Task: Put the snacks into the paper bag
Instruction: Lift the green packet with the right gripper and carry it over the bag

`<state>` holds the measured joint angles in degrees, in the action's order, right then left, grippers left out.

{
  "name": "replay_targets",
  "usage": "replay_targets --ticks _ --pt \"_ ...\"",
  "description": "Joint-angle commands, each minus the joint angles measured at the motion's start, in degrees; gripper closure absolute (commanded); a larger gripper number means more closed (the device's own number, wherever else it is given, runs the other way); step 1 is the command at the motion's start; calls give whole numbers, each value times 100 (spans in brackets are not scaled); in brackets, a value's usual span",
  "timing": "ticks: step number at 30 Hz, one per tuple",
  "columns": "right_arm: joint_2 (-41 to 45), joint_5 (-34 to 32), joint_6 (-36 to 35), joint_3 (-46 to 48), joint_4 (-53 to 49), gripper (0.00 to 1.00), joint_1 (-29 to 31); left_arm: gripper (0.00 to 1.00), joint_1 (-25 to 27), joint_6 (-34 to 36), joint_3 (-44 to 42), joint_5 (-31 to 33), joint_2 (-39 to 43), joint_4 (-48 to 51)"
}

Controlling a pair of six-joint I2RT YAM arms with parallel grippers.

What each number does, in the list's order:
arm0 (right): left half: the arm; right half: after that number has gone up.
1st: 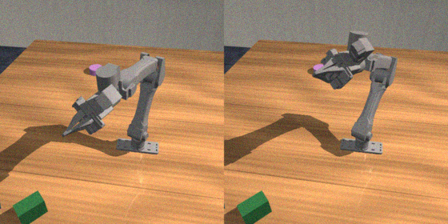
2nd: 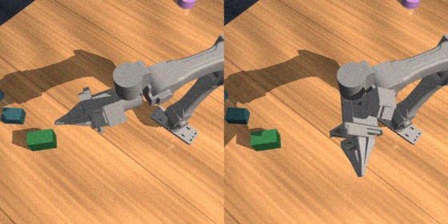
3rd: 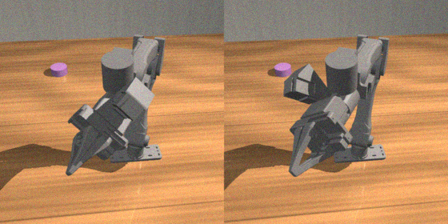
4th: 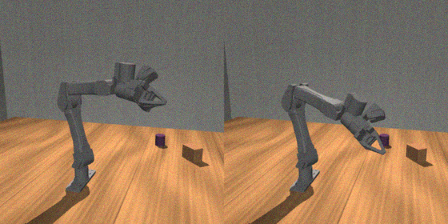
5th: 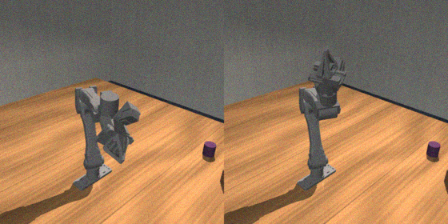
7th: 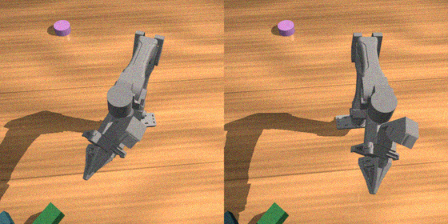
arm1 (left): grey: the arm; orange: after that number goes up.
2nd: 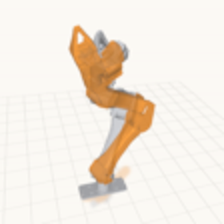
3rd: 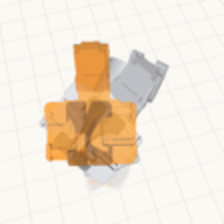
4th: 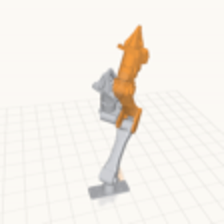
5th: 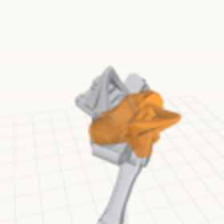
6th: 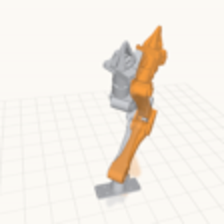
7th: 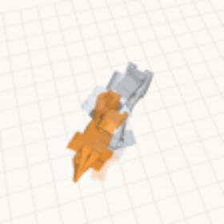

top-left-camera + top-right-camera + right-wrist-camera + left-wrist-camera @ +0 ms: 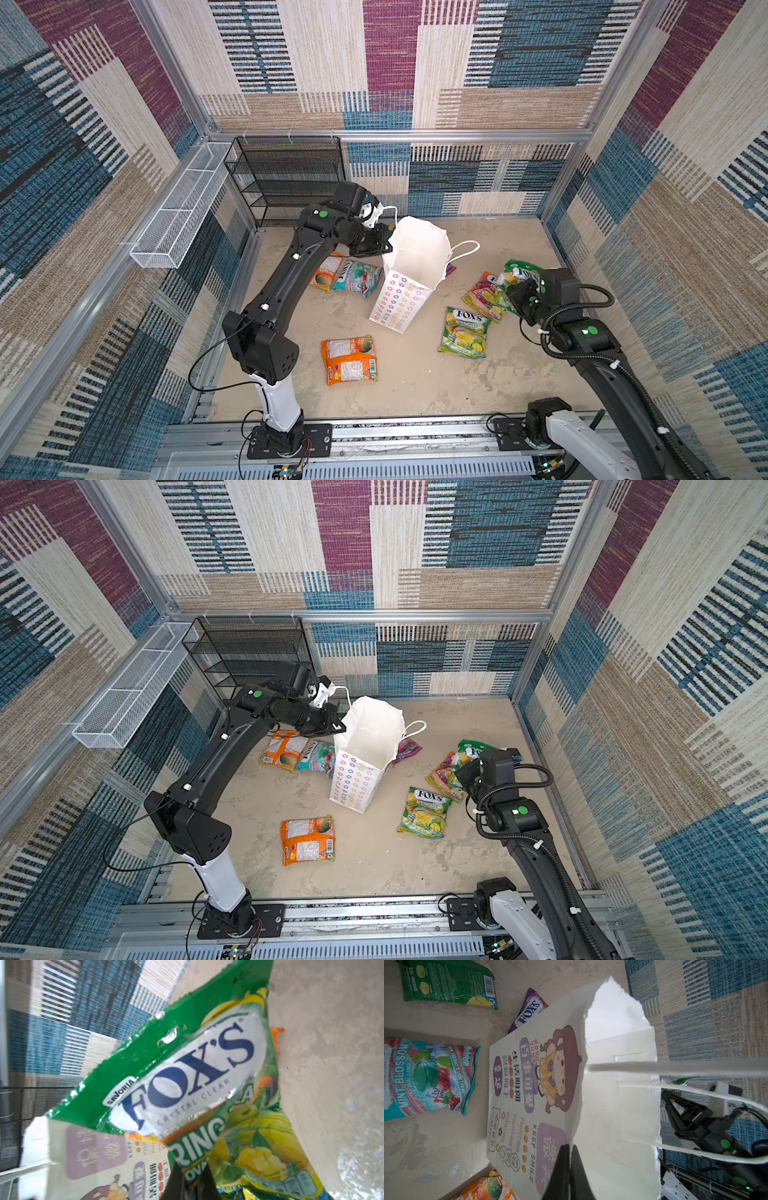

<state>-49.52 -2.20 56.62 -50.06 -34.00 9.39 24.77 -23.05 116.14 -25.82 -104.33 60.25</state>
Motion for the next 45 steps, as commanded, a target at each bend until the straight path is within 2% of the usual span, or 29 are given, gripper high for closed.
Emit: replay_targets --ticks 1,7,11,17,25,31,37,45 --pt "-239 -162 -598 -671 662 100 -3 100 -5 -132 -3 -211 35 -178" --pt "-979 276 -1072 -2115 981 100 40 100 -3 -246 -124 -490 76 -352" --pt "-1544 321 -1377 -3165 1105 100 345 100 -4 -316 -177 -637 44 -430" --pt "-2504 322 -1708 -4630 1162 100 1156 100 -52 -341 -245 -406 -34 -418" --pt "-3650 474 -1868 -5722 1027 100 2528 100 -52 -288 -300 -123 14 -418" --pt "-3809 769 -1402 -5225 1085 100 2878 100 -62 -308 -320 -69 -40 -415" --pt "-3315 735 -862 -3785 1415 100 2891 100 -78 -321 -327 -23 -17 -421" --pt "-3339 777 -696 -3255 1076 100 2903 100 -97 -310 -328 -4 -16 -416"
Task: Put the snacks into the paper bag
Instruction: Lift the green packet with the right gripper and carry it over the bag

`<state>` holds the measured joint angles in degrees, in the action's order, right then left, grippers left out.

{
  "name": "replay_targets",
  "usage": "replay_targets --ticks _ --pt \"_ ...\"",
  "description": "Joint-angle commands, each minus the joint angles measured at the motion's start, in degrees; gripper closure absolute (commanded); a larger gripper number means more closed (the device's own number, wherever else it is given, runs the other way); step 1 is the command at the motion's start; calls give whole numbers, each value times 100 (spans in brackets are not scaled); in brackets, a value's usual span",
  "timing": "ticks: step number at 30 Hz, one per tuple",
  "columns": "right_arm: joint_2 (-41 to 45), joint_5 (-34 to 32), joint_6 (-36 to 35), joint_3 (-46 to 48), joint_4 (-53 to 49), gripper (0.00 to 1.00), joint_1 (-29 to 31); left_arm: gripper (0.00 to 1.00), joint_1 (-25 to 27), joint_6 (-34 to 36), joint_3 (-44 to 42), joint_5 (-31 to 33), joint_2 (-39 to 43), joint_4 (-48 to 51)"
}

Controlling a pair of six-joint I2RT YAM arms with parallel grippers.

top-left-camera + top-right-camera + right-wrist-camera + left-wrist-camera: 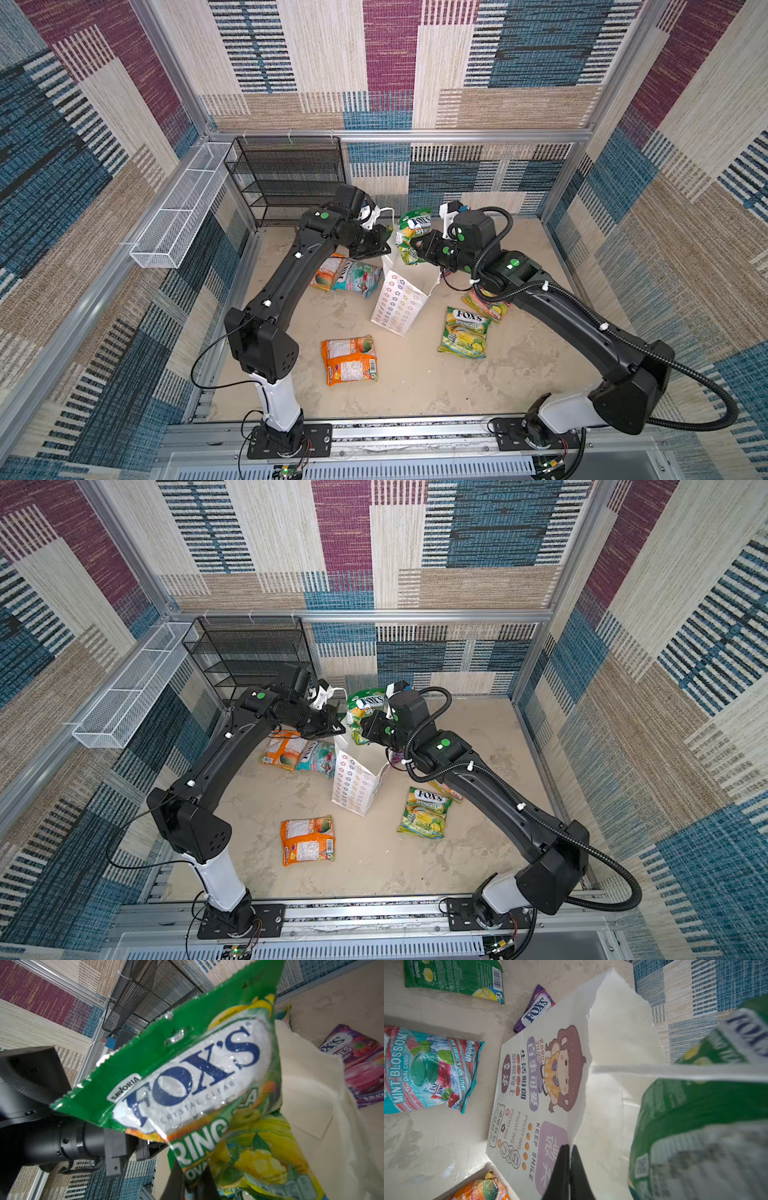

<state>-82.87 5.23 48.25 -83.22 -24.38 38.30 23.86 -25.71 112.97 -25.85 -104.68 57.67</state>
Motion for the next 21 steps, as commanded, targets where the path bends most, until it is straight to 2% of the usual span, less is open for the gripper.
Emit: replay_targets --ticks 1,9,21 --pt "-42 26 141 59 13 100 10 100 -10 -45 -12 0 34 -155" --pt "-146 -453 75 70 -503 100 10 100 -19 -29 -23 36 68 -167" --pt "-783 -1158 -148 -325 -1004 98 2 100 -9 -67 -179 10 113 -358"
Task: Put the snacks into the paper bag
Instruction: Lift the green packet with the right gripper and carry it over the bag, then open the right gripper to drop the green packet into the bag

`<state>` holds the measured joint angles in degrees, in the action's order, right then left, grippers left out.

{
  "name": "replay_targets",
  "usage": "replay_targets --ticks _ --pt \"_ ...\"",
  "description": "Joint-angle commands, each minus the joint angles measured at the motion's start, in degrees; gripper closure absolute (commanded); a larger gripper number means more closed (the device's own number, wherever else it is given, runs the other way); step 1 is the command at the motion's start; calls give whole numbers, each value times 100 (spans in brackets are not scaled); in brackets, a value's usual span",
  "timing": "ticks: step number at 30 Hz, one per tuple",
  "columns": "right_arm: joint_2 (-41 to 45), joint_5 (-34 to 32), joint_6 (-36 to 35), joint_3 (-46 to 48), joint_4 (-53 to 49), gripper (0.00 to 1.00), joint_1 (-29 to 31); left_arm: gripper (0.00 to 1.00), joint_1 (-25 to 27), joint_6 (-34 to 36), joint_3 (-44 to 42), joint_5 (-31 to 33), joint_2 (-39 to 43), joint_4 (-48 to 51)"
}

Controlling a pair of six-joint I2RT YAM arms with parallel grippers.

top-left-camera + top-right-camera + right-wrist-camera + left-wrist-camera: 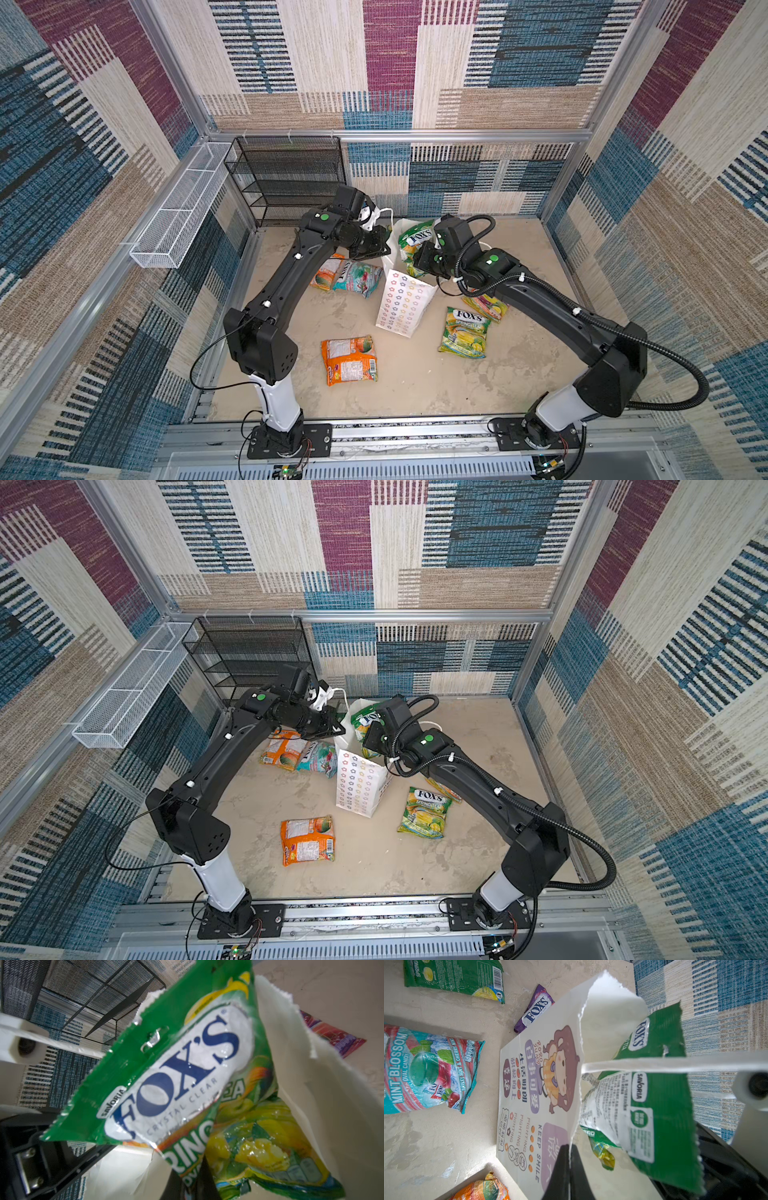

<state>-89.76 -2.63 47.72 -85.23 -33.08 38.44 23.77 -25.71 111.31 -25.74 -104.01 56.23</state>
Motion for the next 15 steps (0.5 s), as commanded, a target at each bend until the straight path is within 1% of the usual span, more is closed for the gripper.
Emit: replay_targets --ticks 1,5,8,11,13,15 --pt "-155 -474 -103 -183 -216 96 -12 100 1 -65 -36 7 68 -240" --pt "-172 -641 -96 -116 -145 91 -12 100 6 -91 -155 7 199 -394" --pt "-58 -608 -68 116 86 73 -20 100 7 -117 -231 7 266 -472" --pt "143 -472 -199 316 469 63 -14 100 12 -143 -259 28 318 -488" --pt "248 -225 -253 358 725 53 -17 100 13 -144 -298 149 370 -493" --pt "348 119 -264 332 935 51 -12 100 13 -142 -327 271 381 -489"
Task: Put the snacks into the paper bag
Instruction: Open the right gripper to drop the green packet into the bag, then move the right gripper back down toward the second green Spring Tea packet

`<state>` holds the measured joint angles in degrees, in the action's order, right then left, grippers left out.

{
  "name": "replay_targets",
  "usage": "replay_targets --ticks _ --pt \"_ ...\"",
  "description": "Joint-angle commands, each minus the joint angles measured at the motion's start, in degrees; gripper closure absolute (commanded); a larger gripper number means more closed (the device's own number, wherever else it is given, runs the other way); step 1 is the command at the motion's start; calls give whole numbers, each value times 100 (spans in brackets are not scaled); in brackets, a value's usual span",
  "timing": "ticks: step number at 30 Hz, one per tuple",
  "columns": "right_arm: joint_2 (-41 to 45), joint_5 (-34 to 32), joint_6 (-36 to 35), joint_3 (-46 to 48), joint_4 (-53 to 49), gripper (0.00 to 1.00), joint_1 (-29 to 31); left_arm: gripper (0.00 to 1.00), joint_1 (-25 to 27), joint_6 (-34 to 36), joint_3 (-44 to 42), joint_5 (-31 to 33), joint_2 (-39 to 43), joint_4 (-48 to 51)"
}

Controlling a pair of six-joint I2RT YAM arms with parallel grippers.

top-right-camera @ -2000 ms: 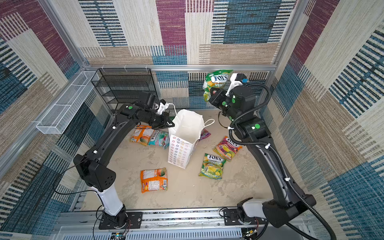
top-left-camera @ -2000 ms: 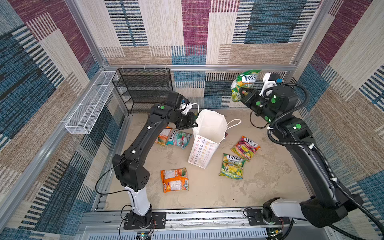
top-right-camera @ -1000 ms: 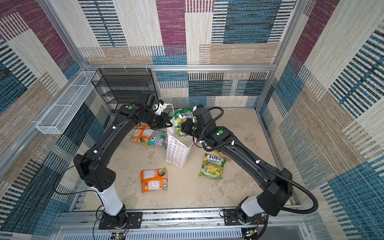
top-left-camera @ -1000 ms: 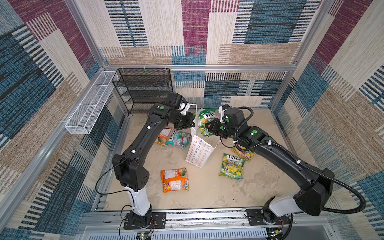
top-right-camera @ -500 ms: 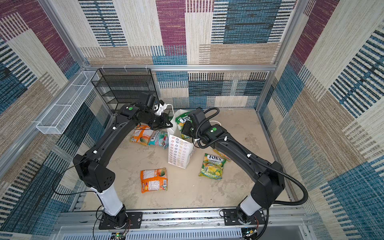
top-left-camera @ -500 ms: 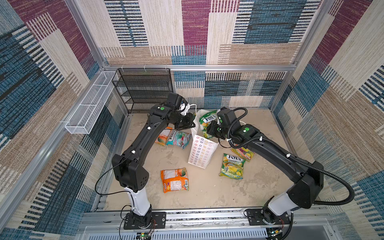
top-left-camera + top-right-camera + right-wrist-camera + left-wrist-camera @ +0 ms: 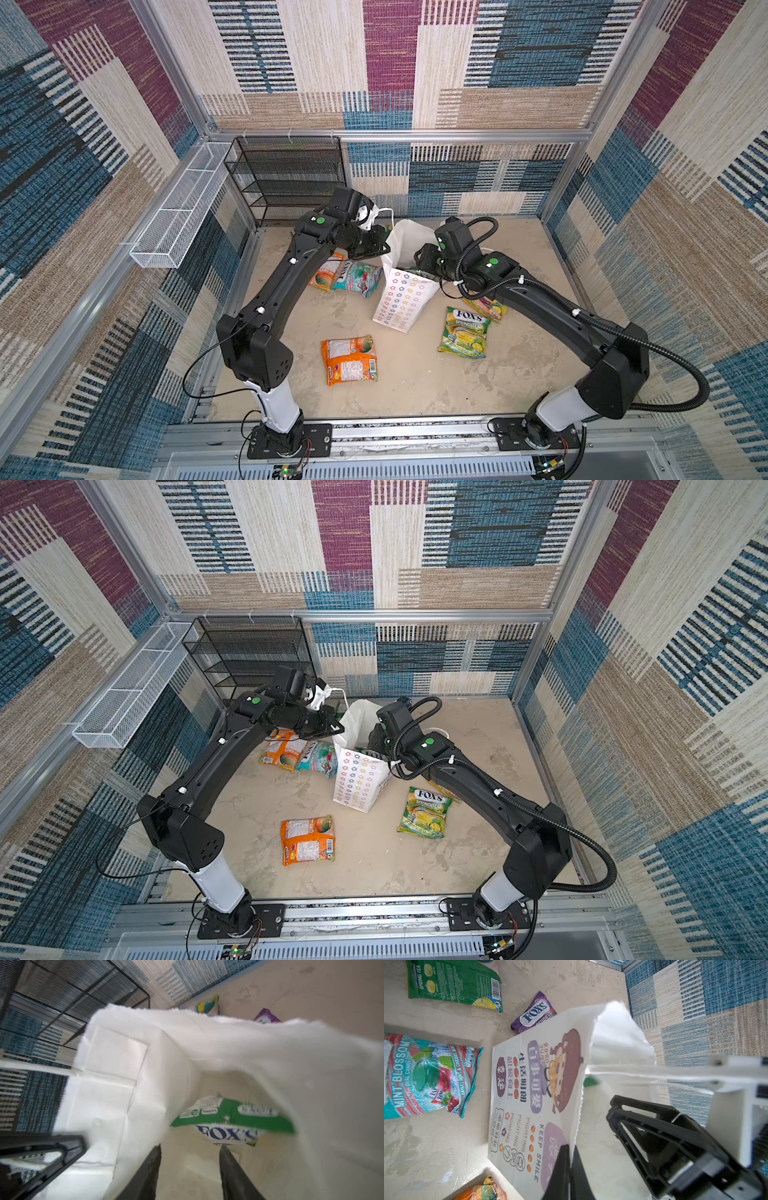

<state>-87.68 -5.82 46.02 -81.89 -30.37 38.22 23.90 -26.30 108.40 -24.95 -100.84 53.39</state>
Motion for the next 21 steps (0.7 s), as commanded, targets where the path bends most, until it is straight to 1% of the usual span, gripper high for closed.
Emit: replay_targets --ticks 1,4,6,8,12,13,15,16,19,21 --pt "227 625 -80 7 817 49 12 100 -1 -82 -60 228 69 -221" --pt "409 1105 -165 -240 1067 39 10 100 8 -91 -81 249 39 -225" --pt "344 1218 -276 -814 723 36 7 100 17 -109 -97 291 50 -226" --pt "247 1340 -444 -1422 379 29 3 100 45 -126 -112 317 50 -239" --pt "264 1356 -765 -2413 -253 28 -51 100 80 -176 -99 85 -5 -243" --pt "329 1296 -821 -2535 -334 25 -75 100 87 -180 -107 65 10 -255" --pt "591 1090 -857 -2590 -448 25 -165 100 114 -169 -126 157 29 -257" --pt "736 1015 -862 -2538 -464 22 -212 100 114 -165 -142 210 45 -250" --pt "1319 745 -891 -2131 -293 16 -354 100 113 -163 -144 249 53 -251" --pt "1664 504 -925 -1812 -329 15 -512 100 112 -162 -140 223 51 -249"
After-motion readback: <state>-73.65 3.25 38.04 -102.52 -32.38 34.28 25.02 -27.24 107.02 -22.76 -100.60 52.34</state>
